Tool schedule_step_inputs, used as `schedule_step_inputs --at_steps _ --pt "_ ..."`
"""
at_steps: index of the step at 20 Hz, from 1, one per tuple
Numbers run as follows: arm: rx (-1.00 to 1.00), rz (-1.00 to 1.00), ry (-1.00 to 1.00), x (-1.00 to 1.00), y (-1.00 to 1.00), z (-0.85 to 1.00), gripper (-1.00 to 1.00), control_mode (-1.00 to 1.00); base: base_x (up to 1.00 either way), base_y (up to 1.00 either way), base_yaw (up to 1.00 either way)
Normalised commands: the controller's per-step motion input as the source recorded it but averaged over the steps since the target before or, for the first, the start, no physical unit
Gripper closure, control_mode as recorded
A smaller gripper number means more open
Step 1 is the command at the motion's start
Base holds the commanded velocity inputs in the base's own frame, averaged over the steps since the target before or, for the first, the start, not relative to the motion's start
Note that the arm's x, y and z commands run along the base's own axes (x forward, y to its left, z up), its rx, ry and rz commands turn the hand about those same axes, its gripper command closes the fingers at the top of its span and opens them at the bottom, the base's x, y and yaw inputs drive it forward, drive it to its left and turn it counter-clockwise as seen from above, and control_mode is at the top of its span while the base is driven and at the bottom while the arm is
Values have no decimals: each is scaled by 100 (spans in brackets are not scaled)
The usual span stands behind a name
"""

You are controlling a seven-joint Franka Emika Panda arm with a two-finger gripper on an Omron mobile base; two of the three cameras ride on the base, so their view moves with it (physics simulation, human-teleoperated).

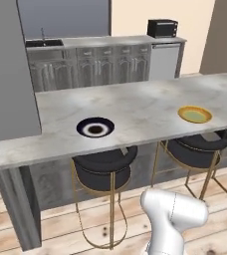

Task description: Retrieve the wine glasses from the counter and place one next to each plate.

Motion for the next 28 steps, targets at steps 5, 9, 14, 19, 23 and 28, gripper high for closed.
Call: schedule_step_inputs --at_steps 5,9,14,19,23,28 --pt "0 0 0 0 0 0 100 100 -4 55 25" --pt "0 0 0 0 0 0 100 100 42 1 10" --pt "0 0 0 0 0 0 100 100 97 0 3" --pt "0 0 0 0 0 0 100 100 83 -34 1" --pt "0 0 0 0 0 0 100 100 81 -44 15" --pt "0 0 0 0 0 0 100 100 44 -40 29"
